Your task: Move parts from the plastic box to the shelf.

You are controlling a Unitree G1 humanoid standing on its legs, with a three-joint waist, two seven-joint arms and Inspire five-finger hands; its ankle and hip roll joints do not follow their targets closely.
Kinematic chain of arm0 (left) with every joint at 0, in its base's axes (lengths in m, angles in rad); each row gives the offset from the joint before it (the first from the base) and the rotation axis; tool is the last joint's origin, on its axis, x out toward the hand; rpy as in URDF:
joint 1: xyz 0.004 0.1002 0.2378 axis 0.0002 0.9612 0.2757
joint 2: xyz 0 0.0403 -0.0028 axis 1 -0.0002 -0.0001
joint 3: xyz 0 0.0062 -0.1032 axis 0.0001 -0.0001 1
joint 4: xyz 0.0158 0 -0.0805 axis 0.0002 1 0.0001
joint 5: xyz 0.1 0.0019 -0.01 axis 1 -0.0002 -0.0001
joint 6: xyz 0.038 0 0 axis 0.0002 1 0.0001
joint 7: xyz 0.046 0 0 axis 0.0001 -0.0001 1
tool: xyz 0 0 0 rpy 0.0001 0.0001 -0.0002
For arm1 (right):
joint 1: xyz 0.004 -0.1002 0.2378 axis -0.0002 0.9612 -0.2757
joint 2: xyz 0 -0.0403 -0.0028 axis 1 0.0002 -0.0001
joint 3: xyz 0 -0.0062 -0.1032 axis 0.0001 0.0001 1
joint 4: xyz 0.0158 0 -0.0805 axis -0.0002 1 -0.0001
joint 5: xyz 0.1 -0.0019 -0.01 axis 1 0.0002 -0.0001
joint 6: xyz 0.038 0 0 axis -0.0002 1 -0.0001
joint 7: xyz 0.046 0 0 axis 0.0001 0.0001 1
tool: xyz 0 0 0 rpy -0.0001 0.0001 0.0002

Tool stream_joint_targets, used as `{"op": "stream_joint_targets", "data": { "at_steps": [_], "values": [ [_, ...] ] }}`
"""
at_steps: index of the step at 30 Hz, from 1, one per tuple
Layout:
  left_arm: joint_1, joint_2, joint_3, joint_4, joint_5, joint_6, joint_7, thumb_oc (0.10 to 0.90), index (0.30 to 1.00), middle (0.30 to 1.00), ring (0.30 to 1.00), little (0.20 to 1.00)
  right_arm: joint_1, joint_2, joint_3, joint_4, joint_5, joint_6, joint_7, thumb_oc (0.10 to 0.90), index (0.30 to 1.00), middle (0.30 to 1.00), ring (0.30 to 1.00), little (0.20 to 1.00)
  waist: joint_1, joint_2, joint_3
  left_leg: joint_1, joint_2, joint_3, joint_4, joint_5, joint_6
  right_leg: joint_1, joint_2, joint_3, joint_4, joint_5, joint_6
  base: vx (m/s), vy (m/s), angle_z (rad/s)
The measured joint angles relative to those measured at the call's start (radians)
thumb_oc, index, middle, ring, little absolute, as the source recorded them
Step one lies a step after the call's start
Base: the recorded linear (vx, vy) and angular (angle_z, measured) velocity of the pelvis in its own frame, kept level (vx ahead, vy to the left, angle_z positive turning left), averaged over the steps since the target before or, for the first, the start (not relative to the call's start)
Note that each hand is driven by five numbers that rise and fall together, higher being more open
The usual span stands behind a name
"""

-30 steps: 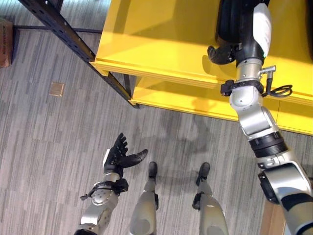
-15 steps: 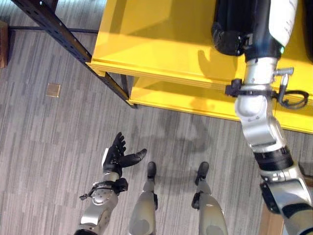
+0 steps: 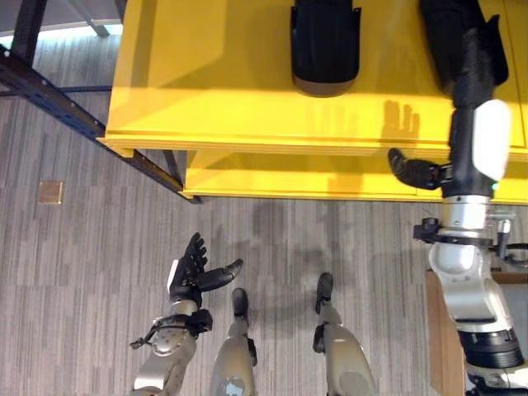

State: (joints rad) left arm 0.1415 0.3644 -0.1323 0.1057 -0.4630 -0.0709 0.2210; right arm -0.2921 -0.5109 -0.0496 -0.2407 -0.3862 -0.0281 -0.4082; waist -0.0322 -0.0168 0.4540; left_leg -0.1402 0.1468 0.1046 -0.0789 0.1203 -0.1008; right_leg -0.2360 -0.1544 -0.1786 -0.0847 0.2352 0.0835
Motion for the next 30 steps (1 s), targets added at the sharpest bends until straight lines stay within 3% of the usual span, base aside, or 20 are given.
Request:
{"op": "stream_joint_targets", "data": {
  "at_steps": [4,8,13,21,30],
  "values": [
    [0.012,-0.001,0.009,0.001,-0.001,0.0,-0.035,0.9,1.0,1.0,1.0,1.0,0.0,-0.008,-0.003,0.005,0.08,-0.022,0.009,0.9,1.0,1.0,1.0,1.0,-0.01,0.01,-0.014,0.019,0.006,0.015,0.0,-0.005,0.0,0.012,0.005,0.009,0.0,-0.003,-0.003,0.02,-0.045,-0.08],
    [0.052,-0.008,0.019,0.01,-0.001,0.0,-0.043,0.9,1.0,1.0,1.0,1.0,0.0,-0.017,-0.004,0.019,0.163,-0.04,0.01,0.9,1.0,1.0,1.0,1.0,-0.018,0.038,-0.071,0.03,0.01,0.028,0.0,-0.013,0.001,0.012,0.011,0.025,0.0,-0.003,-0.004,0.01,-0.055,-0.1],
    [0.072,-0.027,0.018,0.014,-0.001,0.0,-0.081,0.9,1.0,1.0,1.0,1.0,-0.004,-0.05,-0.003,0.113,0.265,-0.072,0.028,0.9,1.0,1.0,1.0,1.0,-0.017,0.054,-0.107,0.039,0.012,0.037,-0.001,-0.015,0.002,0.016,0.013,0.031,0.0,-0.008,0.0,-0.01,-0.033,-0.05],
    [0.086,-0.025,0.01,0.052,-0.003,0.003,-0.116,0.9,1.0,1.0,1.0,1.0,-0.028,-0.07,-0.002,0.282,0.564,-0.082,0.07,0.9,1.0,1.0,1.0,1.0,-0.018,0.07,-0.115,0.035,0.013,0.037,-0.001,-0.014,0.002,0.012,0.013,0.032,0.001,-0.009,-0.004,-0.01,-0.024,0.0],
    [0.095,-0.025,0.007,0.059,-0.005,0.005,-0.123,0.9,1.0,1.0,1.0,1.0,-0.075,-0.128,-0.006,0.379,0.667,-0.079,0.07,0.9,1.0,1.0,1.0,1.0,-0.015,0.085,-0.121,0.019,0.016,0.035,0.0,-0.014,0.002,-0.006,0.015,0.028,0.01,-0.011,-0.005,-0.01,-0.031,0.0]
  ]
}}
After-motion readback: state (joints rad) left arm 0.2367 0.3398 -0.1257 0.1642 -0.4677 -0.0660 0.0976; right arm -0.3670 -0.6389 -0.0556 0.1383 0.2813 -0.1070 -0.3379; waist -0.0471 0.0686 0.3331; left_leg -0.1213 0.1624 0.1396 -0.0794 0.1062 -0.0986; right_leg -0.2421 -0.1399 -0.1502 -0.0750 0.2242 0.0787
